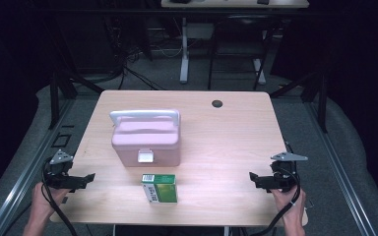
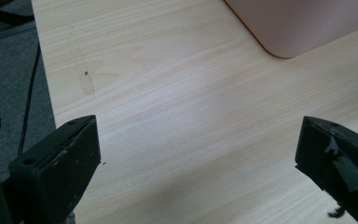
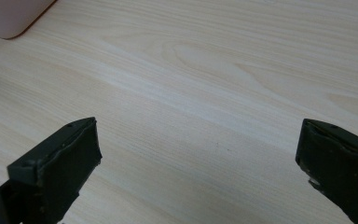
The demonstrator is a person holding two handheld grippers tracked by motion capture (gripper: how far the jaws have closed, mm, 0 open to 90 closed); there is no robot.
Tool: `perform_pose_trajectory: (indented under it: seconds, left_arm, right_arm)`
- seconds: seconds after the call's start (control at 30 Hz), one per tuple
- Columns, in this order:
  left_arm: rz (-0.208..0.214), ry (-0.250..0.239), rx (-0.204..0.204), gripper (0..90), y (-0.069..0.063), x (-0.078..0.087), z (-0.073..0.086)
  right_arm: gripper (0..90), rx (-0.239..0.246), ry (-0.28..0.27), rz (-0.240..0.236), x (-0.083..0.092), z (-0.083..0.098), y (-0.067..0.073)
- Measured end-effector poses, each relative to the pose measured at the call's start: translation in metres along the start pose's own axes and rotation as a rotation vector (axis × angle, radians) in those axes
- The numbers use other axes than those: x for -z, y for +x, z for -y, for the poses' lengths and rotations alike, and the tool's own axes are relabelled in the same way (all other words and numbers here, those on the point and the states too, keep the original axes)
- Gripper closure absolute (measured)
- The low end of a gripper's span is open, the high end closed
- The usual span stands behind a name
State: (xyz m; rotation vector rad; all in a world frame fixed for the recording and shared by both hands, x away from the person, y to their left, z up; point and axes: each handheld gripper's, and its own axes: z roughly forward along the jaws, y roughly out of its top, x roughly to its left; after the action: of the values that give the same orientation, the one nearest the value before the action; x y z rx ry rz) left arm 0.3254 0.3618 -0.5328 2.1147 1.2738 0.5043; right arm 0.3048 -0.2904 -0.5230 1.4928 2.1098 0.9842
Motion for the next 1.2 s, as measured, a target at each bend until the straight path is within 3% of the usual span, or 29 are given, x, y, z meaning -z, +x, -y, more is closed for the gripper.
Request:
perform_pose_trajectory:
  seconds: [0.13, 0.33, 0.7, 0.9, 0.97, 1.0, 1.03, 1.2]
  left_arm:
    - [0.022, 0.011, -0.027, 0.0, -0.002, 0.002, -0.004]
    - [0.06, 0.017, -0.054, 0.0, -0.005, 0.012, -0.01]
    - [0.102, 0.046, -0.137, 0.0, -0.011, 0.03, -0.033]
    - [0.144, 0.032, -0.168, 0.0, -0.016, 0.043, -0.047]
    - [0.165, 0.041, -0.205, 0.0, -0.022, 0.046, -0.056]
    - [0.165, 0.041, -0.205, 0.0, -0.022, 0.046, -0.056]
    - [0.173, 0.056, -0.238, 0.0, -0.027, 0.048, -0.063]
    - [0.21, 0.072, -0.293, 0.0, -0.038, 0.055, -0.077]
  right_arm:
    - [0.0, 0.019, 0.015, -0.007, 0.001, -0.003, 0.0]
    - [0.0, 0.002, 0.013, -0.023, 0.002, -0.005, -0.003]
    - [0.0, 0.008, 0.009, -0.04, 0.011, -0.006, -0.008]
    - [0.0, 0.009, 0.021, -0.051, 0.01, -0.007, -0.006]
    - [0.0, 0.011, 0.032, -0.055, 0.01, -0.009, -0.005]
    - [0.0, 0.011, 0.032, -0.055, 0.01, -0.009, -0.005]
    - [0.0, 0.01, 0.032, -0.064, 0.01, -0.011, -0.004]
    - [0.0, 0.024, 0.037, -0.071, 0.01, -0.014, -0.001]
